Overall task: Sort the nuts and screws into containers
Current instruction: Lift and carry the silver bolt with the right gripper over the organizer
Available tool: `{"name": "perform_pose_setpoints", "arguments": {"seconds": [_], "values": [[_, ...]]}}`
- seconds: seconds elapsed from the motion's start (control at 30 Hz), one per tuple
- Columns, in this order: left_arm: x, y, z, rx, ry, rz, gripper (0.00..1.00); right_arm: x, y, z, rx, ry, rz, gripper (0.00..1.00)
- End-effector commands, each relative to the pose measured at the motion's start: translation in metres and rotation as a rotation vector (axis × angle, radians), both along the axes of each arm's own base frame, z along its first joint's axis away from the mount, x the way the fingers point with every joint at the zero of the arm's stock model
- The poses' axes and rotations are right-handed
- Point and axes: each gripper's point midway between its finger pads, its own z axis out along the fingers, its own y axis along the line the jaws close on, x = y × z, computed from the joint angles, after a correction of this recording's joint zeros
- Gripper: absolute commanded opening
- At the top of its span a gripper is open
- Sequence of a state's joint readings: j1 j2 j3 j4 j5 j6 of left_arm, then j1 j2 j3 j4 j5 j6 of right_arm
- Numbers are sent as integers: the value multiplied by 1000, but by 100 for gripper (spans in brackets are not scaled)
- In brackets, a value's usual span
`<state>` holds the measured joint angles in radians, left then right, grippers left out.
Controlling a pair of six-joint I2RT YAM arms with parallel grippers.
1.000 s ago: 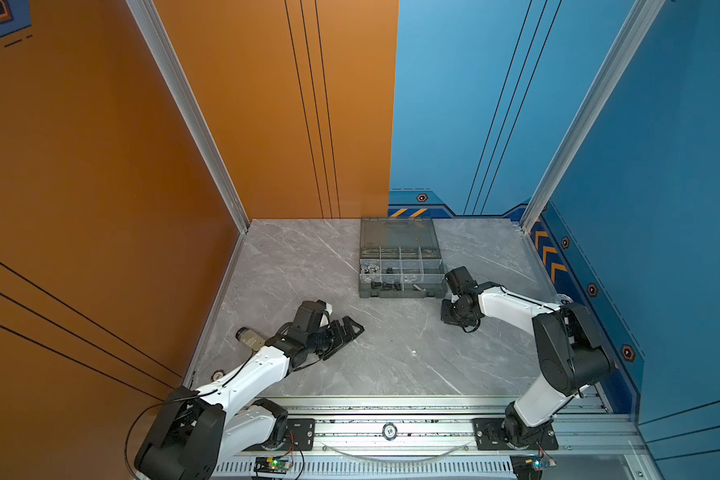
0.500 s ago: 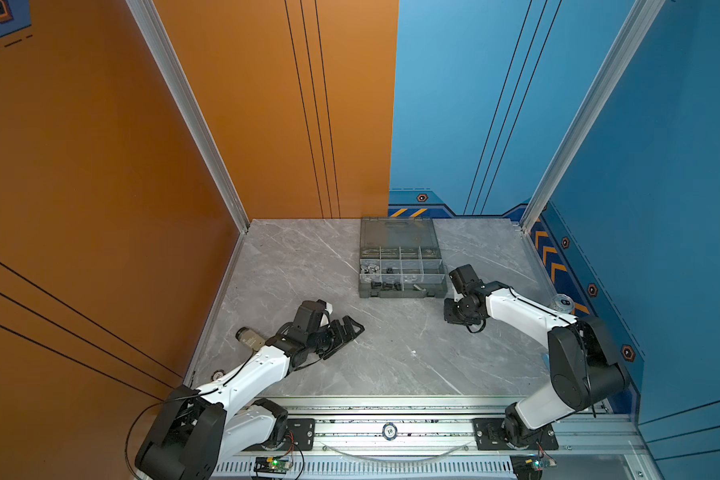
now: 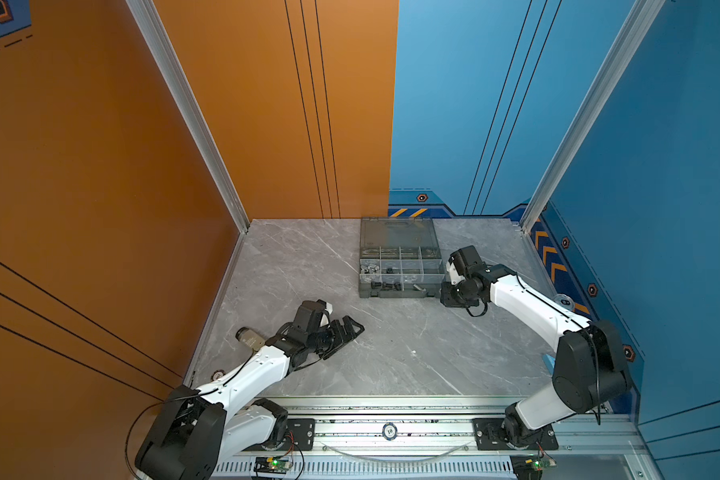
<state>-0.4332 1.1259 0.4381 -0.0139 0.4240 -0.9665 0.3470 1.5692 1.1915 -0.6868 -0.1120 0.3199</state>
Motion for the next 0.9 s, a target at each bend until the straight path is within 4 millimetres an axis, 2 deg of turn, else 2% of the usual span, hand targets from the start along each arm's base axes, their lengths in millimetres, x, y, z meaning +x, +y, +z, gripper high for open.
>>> {"name": "perform_pose_setpoints", "arguments": {"seconds": [0.0,0.1,0.43,0.67,0.87], "values": [[-2,0,2,-3,-5,-6,98,10,3,9,-14,9,49,11],[-3,1,1,0,-4,-4,98,25,5,10,-16,11,51,11],[-1,2,4,2,-9,0,98,61,10,-8,-36,51,53,11],[-1,3,4,4,-6,-1,98,70,10,-26,-60,82,50,12],[0,4,5,2,-7,3,98,70,7,-40,-79,110,48,14]]}}
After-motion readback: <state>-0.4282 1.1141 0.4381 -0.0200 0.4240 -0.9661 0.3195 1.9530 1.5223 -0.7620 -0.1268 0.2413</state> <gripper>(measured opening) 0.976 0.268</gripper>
